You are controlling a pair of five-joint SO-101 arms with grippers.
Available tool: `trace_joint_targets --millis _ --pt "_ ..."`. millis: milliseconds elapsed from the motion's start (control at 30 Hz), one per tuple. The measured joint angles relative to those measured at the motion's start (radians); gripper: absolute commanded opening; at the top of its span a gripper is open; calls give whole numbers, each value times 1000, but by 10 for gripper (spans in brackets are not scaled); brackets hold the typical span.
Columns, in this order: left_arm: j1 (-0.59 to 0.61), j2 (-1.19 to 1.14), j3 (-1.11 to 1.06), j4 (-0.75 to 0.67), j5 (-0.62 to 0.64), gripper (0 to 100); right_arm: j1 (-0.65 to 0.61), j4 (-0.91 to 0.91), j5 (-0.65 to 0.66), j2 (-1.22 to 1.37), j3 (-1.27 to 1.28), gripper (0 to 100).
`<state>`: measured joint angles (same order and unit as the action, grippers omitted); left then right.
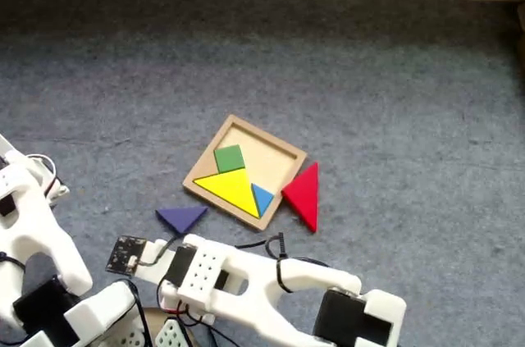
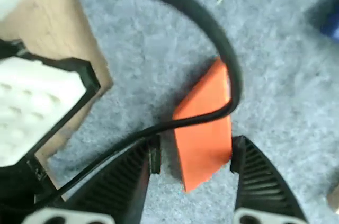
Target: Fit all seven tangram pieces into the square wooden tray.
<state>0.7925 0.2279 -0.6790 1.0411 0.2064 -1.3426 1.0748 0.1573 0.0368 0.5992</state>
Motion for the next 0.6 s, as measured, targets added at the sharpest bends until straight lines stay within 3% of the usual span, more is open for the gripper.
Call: trace_joint_targets --millis 400,600 --pt "0 0 0 0 0 11 0 -2 5 18 -14 35" --pt "2 0 0 0 0 11 92 32 51 -80 3 12"
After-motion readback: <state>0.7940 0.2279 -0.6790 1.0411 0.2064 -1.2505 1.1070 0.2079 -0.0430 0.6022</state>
